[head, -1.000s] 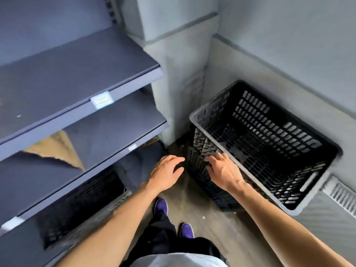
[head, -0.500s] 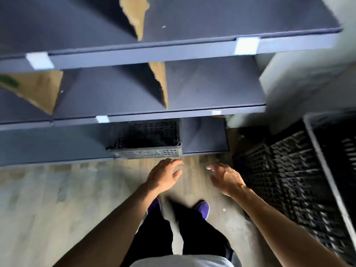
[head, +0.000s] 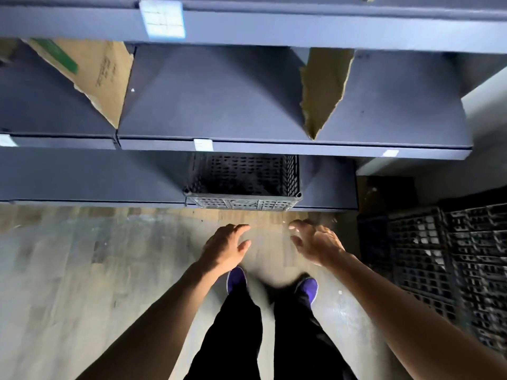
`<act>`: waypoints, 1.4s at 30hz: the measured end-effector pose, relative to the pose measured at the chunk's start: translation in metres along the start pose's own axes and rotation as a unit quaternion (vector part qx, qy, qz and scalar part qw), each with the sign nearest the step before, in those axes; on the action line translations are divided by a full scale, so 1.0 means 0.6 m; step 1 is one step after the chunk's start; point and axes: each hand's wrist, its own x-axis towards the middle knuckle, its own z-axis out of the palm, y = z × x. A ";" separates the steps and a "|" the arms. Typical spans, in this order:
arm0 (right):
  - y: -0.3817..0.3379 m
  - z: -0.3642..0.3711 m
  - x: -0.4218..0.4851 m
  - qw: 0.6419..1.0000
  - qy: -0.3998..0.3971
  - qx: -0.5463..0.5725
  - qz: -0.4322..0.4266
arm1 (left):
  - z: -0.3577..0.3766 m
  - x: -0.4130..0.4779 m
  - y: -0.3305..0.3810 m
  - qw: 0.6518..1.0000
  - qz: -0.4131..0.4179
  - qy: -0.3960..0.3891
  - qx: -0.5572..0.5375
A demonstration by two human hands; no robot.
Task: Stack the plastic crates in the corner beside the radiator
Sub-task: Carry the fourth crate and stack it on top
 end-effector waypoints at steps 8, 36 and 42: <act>-0.025 0.061 0.078 1.000 -0.017 0.018 -0.008 | 0.042 0.058 -0.070 1.000 -0.001 -0.014 0.012; 0.119 0.227 0.446 0.994 0.058 -0.080 -0.050 | 0.224 0.468 -0.187 0.976 -0.066 0.007 0.208; 0.115 0.260 0.431 0.998 0.022 -0.049 -0.029 | 0.237 0.436 -0.195 0.978 -0.081 -0.017 0.191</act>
